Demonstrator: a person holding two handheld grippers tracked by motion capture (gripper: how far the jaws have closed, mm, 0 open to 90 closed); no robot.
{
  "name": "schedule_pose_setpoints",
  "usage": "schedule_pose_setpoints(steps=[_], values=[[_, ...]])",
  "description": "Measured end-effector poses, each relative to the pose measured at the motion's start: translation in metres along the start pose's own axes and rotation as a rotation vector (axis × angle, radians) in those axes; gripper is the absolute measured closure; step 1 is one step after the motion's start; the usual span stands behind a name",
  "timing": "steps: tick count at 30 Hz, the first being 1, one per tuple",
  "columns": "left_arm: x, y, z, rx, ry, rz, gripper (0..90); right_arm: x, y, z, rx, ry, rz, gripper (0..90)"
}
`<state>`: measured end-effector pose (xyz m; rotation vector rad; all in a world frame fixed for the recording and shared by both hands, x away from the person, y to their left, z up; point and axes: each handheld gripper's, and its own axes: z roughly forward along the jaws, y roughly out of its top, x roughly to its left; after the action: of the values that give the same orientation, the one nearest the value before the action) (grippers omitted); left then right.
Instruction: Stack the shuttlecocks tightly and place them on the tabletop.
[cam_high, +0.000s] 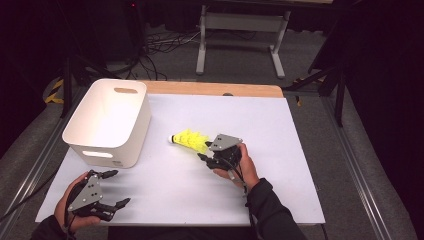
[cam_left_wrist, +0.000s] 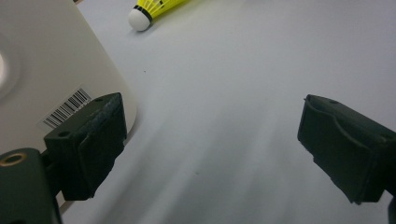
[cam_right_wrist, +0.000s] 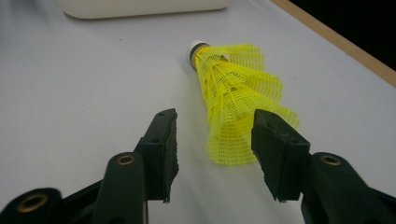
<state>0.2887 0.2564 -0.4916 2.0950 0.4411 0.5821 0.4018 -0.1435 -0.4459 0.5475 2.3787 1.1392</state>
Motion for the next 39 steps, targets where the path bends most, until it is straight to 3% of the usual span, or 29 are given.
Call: schedule_pose_setpoints(steps=[7,15,23,32,39], values=[[0.0,0.001,-0.001,-0.007,0.006,0.006,8.9,0.005,0.003,-0.021,-0.059,-0.038,-0.019,43.3],[0.0,0.001,-0.002,-0.011,0.007,0.004,8.8,0.017,0.004,-0.032,-0.086,-0.062,-0.046,36.1],[-0.001,0.002,-0.003,-0.022,0.015,0.003,8.6,0.024,-0.002,-0.04,-0.114,-0.059,-0.019,30.3],[0.0,0.002,-0.004,-0.037,0.019,-0.014,6.5,0.032,-0.011,-0.051,-0.115,-0.13,-0.031,23.1],[0.0,0.002,-0.003,-0.038,0.017,-0.01,6.2,0.033,-0.022,-0.06,-0.122,-0.152,-0.018,17.3]])
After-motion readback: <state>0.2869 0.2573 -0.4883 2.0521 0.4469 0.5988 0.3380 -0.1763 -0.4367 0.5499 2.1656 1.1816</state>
